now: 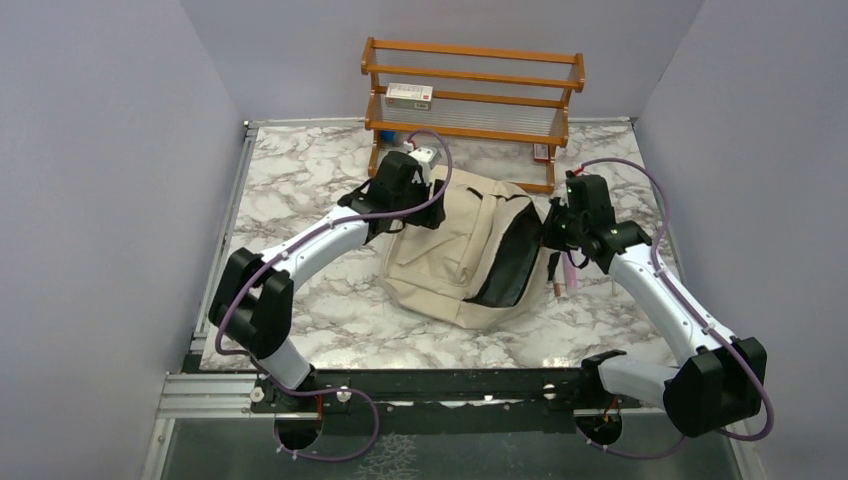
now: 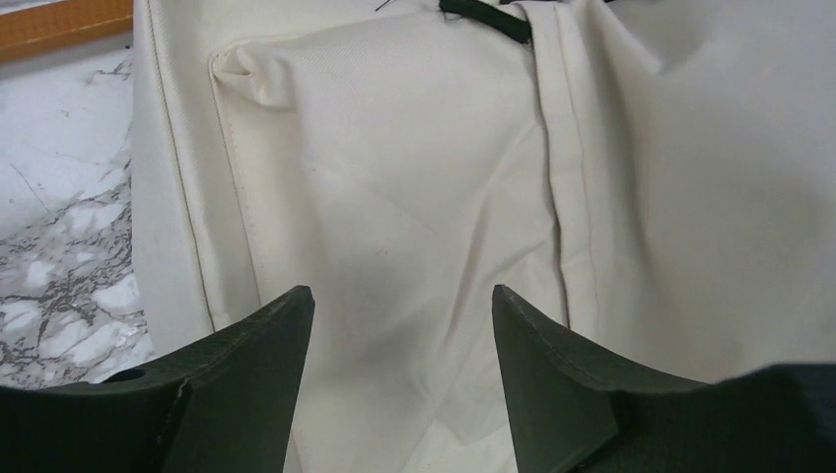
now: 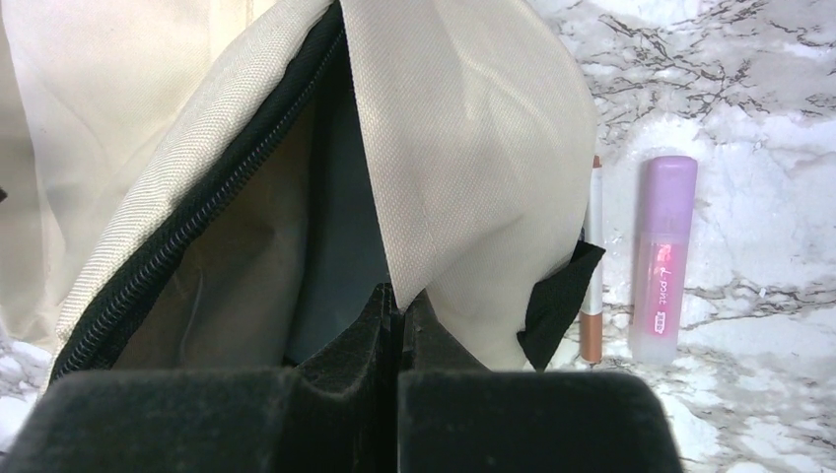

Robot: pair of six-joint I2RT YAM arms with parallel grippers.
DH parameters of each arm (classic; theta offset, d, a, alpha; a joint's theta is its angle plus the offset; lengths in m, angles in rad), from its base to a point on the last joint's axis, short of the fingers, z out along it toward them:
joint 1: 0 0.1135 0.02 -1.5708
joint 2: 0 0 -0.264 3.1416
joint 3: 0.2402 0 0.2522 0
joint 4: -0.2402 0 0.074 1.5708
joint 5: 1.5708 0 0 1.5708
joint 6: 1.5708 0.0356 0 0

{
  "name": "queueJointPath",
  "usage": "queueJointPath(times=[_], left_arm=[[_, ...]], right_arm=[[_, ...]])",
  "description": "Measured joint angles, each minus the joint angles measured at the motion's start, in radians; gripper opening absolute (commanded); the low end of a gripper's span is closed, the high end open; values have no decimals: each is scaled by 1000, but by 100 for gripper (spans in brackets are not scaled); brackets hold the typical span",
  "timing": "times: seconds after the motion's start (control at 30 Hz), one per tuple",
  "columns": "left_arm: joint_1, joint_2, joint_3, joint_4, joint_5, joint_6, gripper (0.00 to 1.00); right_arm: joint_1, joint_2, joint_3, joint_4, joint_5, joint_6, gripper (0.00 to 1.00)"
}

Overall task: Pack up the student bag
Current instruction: Adjust the student bag at the center of the board.

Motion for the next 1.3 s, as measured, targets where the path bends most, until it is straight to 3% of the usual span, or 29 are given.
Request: queueJointPath(times=[0.23,0.37,0.47,0.67,0.8,1.07,1.3], left_arm=[[15,76,-16,16,-31,16,72],[29,121,-16,47,-30,19,66],[39,149,-16,67,-22,18,54],[54,169,-11,97,18,18,19],[69,170,-11,97,42,17,1],[126,161,-11,80,87,20,0],[222,116,1,-6,82,71,0]], right_arm=[[0,0,-23,7,-10,0,0],[0,-2,-34,14,-17,0,1],[0,-9,-40,19,-19,0,0],[0,-16,-43,19,-23,-1,0],[0,-16,-44,19,-36,-4,1],[0,-16,-44,19,-109,-15,1],[0,11,-44,26,-264,-25,1]])
